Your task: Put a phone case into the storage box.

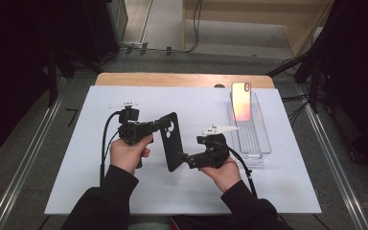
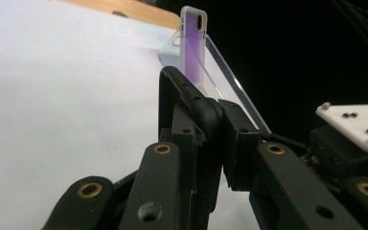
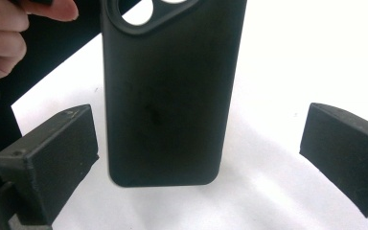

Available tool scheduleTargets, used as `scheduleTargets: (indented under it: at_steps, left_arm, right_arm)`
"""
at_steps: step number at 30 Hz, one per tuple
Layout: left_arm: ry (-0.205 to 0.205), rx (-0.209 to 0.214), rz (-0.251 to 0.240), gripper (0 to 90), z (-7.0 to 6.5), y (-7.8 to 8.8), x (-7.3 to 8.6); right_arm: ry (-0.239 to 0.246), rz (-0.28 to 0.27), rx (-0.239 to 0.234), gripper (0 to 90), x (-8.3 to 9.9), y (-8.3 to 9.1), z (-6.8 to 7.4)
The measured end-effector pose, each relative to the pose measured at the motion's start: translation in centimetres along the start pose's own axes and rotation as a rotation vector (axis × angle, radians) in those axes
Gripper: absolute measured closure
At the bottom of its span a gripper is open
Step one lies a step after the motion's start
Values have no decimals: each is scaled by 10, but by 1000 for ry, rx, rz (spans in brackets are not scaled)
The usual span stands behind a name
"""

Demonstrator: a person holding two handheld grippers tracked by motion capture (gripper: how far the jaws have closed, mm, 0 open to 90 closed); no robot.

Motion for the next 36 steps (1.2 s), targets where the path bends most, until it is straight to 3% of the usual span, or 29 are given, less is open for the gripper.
scheduleTargets:
  at_steps: [6, 13, 18, 20, 27, 32, 36]
  left_arm:
    - [-155, -15, -27, 784, -9, -2, 3]
    - [-270, -15, -50, 784, -16, -3, 7]
    - [-378, -25, -56, 783, -19, -4, 13]
    - [-393, -46, -57, 784, -19, -5, 14]
    - [-377, -65, -75, 784, -19, -6, 19]
    - [-399, -82, -104, 784, -24, -8, 23]
    - [-409, -63, -121, 784, -28, -10, 26]
  right_arm:
    - [5, -1, -6, 0, 4, 7, -5]
    - [52, 12, -29, 0, 11, 13, -4]
    - [87, 21, -41, 0, 16, 15, -2]
    - [97, 23, -37, 0, 17, 15, -3]
    - [90, 16, -38, 0, 17, 15, -6]
    - [93, -24, -43, 0, 14, 15, -3]
    - [100, -40, -49, 0, 10, 15, -1]
Point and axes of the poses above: each handheld gripper's, and its own axes: y roughly backward along the jaws, x roughly out of its underside, z roughly to its left, the point moved 4 cm from there along -y, roughly forward along the jaws, and after that the axes turned 12 degrees about x, right-handed, at the moved point
